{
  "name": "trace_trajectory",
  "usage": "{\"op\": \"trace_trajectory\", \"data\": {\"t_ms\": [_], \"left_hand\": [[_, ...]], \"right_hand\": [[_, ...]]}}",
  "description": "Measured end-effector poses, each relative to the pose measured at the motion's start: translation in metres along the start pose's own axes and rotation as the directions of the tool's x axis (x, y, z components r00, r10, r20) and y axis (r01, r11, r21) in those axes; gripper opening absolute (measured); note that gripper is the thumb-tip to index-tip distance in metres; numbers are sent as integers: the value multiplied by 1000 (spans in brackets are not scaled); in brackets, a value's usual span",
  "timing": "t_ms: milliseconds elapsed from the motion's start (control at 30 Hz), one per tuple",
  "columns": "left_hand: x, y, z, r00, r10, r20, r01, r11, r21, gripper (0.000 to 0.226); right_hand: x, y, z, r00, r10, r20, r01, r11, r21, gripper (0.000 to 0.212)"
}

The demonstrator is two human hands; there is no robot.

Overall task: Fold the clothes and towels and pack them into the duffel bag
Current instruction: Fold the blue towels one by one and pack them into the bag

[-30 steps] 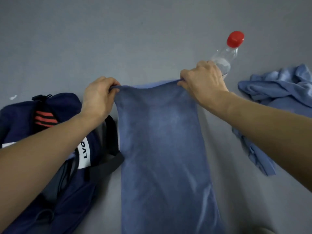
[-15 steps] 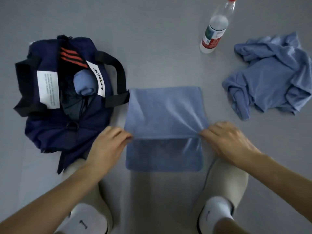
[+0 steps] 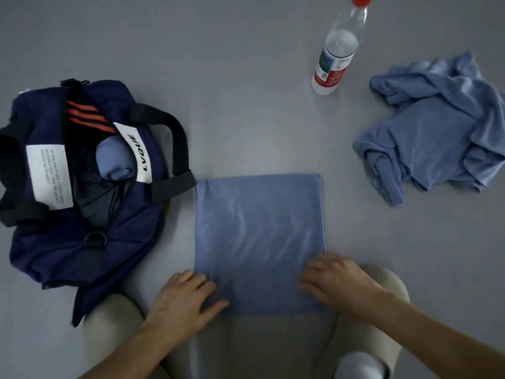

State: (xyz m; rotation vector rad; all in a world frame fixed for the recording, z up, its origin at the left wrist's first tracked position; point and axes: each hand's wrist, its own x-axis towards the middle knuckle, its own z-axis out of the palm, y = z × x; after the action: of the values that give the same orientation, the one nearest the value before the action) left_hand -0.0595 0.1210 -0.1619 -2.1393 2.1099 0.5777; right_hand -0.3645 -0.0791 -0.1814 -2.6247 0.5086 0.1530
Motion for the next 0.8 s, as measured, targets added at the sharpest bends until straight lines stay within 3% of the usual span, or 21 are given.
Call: {"op": "trace_trajectory", "data": {"t_ms": [67, 133, 267, 333, 400, 667, 733, 800], "left_hand": [[35, 5, -7, 989, -22, -145, 10, 996, -84, 35], [81, 11, -11, 969, -49, -243, 15, 990, -139, 40], [159, 3, -11, 963, -230, -139, 209, 966, -153, 60], [174, -7, -8, 929, -368, -34, 362, 924, -124, 67], [179, -14, -7, 903, -429, 2, 426, 895, -129, 73], [217, -33, -19, 921, -390, -11, 385, 913, -133, 77], [219, -42, -22, 936, -351, -15, 344, 925, -161, 70], [215, -54, -29, 946, -305, -105, 274, 932, -239, 58]], "right_hand": [[29, 5, -6, 973, 79, -219, -76, 997, 23, 45], [64, 14, -8, 943, 190, -273, -192, 981, 20, 52], [98, 43, -5, 922, 381, -64, -385, 921, -63, 81], [97, 61, -9, 932, 363, 9, -355, 917, -183, 85], [96, 77, -15, 939, 342, 46, -323, 918, -231, 86], [120, 121, -48, 942, 323, 86, -287, 914, -287, 81], [123, 125, -53, 936, 341, 93, -307, 914, -264, 74], [125, 126, -56, 927, 361, 99, -330, 913, -240, 71]]}}
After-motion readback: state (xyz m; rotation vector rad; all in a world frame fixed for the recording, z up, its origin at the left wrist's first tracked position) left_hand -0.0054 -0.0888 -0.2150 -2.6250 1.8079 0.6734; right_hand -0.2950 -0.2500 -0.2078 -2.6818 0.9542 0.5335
